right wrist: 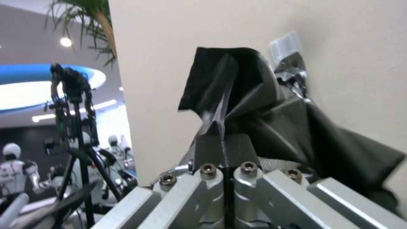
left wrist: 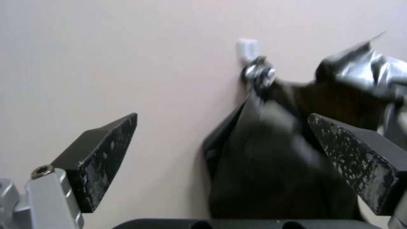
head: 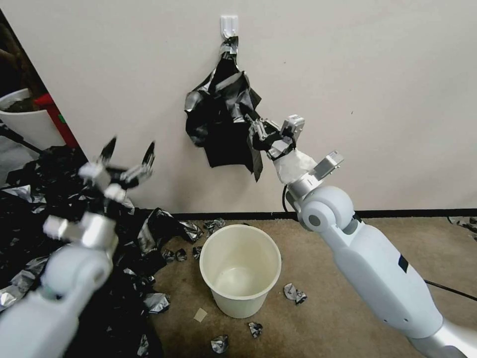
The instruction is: Place a trash bag onto the trash bin.
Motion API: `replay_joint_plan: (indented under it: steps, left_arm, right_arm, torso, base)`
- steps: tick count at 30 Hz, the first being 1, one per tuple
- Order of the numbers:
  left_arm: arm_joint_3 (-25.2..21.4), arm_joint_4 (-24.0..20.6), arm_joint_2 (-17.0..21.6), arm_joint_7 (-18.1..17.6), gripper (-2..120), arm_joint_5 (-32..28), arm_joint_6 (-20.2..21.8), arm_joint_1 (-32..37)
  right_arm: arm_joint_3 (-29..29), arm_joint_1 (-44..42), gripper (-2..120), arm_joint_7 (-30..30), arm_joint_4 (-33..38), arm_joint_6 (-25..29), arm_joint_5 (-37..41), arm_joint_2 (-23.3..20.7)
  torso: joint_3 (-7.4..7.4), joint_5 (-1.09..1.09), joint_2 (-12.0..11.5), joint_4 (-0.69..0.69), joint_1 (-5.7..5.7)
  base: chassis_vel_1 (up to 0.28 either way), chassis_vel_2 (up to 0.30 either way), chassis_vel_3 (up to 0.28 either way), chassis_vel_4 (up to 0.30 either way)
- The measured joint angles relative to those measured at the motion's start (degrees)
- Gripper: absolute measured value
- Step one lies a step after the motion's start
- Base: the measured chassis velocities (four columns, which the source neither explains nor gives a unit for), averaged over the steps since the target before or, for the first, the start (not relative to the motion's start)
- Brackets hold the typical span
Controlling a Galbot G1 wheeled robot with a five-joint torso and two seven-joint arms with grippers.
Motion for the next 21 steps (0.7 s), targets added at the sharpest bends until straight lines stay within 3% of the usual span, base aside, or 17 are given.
replay_joint_plan:
  steps: [3, 5, 6, 8, 10, 12, 13, 16, 21]
  left_arm:
    - [5.97, 1.92, 4.53, 3.46, 100, -3.39, 5.44, -12.03]
    - [7.97, 2.87, 5.32, 4.71, 100, -3.26, 6.64, -14.68]
    - [11.94, 4.89, 6.33, 7.18, 100, -1.97, 8.45, -19.24]
    - [13.84, 5.97, 6.67, 8.38, 100, -0.86, 9.19, -21.28]
    - [19.52, 9.90, 7.35, 13.01, 100, 4.24, 10.73, -27.87]
    - [23.65, 13.33, 7.34, 18.46, 100, 8.91, 10.87, -33.58]
    - [23.65, 13.33, 7.34, 18.46, 100, 8.91, 10.87, -33.58]
    - [28.28, 16.79, 6.52, 23.51, 100, 12.70, 9.66, -40.33]
    - [32.69, 19.42, 5.85, 26.52, 100, 17.21, 9.39, -45.99]
  right_arm:
    - [-0.28, 0.20, 0, -0.29, -0.71, 0.11, -1.01, 1.72]
    - [-0.31, 0.24, 0, -0.45, -0.87, 0.11, -1.35, 2.02]
    - [-0.32, 0.25, 0, -0.79, -1.14, 0.12, -1.79, 2.33]
    - [-0.32, 0.25, 0, -1.03, -1.23, 0.12, -1.97, 2.43]
    - [-0.25, 0.24, 0, -1.47, -1.44, 0.13, -2.37, 2.46]
    - [-0.11, 0.24, 0, -2.08, -1.51, 0.20, -2.57, 2.44]
    - [-0.11, 0.24, 0, -2.08, -1.51, 0.20, -2.57, 2.44]
    - [0.09, 0.16, 0, -2.62, -1.32, 0.23, -2.85, 2.40]
    - [0.24, 0.09, 0, -2.79, -1.08, 0.25, -3.12, 2.49]
  torso:
    - [-0.01, 0.03, 0.01, 0.00, 0.00]
    - [-0.01, 0.04, 0.01, -0.01, 0.00]
    - [-0.01, 0.01, 0.00, 0.01, 0.00]
    - [0.00, 0.00, 0.01, 0.01, 0.00]
    - [0.00, 0.01, 0.00, 0.00, 0.00]
    - [0.00, 0.00, 0.00, 0.00, 0.00]
    - [0.00, 0.00, 0.00, 0.00, 0.00]
    - [-0.01, 0.01, 0.00, 0.00, 0.00]
    - [-0.01, 0.02, 0.00, 0.00, 0.00]
  base:
    - [0.000, 0.000, 0.000, 0.000]
    - [0.000, 0.000, 0.000, 0.000]
    - [0.000, 0.000, 0.000, 0.000]
    - [0.000, 0.000, 0.000, 0.000]
    - [0.000, 0.000, 0.000, 0.000]
    - [0.000, 0.000, 0.000, 0.000]
    - [0.000, 0.000, 0.000, 0.000]
    - [0.000, 0.000, 0.000, 0.000]
    - [0.000, 0.000, 0.000, 0.000]
